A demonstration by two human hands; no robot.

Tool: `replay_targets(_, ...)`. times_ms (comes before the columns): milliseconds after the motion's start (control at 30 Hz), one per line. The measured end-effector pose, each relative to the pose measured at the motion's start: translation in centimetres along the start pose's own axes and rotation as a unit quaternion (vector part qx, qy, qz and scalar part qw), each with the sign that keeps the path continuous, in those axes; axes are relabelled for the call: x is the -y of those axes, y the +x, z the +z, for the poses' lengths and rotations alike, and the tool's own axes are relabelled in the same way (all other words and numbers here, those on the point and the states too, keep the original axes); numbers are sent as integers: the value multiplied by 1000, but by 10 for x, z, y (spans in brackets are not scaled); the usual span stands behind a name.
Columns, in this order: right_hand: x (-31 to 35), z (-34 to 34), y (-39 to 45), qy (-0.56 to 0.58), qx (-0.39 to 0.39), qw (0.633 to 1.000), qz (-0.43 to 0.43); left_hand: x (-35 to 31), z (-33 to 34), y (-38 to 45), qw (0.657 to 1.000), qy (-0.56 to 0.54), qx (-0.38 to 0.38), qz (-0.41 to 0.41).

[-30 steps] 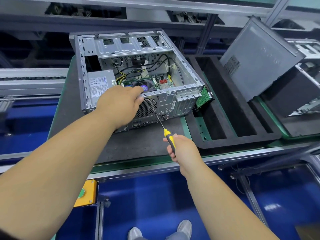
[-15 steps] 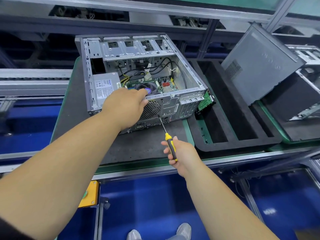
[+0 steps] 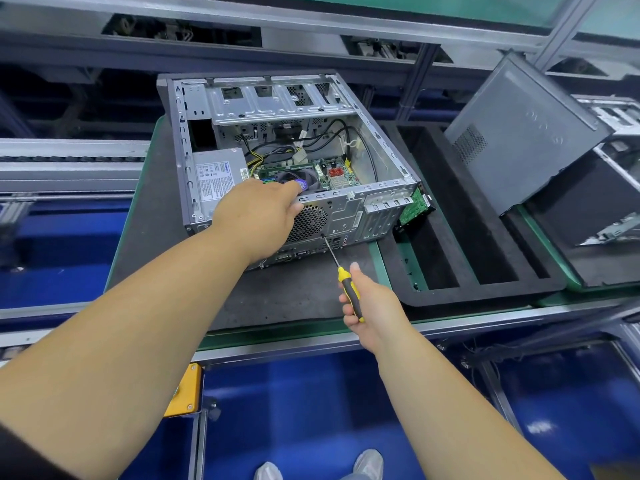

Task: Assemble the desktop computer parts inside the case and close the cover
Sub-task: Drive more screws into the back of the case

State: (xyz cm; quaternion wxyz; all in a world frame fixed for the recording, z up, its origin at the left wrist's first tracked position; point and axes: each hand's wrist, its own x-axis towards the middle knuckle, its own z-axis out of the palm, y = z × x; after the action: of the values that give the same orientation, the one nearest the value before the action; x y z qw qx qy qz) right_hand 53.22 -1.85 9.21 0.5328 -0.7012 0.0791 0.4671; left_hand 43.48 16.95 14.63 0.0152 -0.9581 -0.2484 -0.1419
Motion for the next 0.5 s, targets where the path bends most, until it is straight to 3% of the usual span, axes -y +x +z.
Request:
replay_targets(133,-3,-3,-2,-58,4,997,-46,0,0,0,1000,4,-1,0)
replay_targets(267,-1,1,2,-127,-30,991,-23,0,1,1,1000,-4,-2,-5)
replay_targets(400,-1,3,7,-132,-35,991,4,0,1,0,1000,-4,-2,-5)
replay_targets(500,2,0,7,-91,11,995,30,-1,0,0,1000,-5,-3,-9)
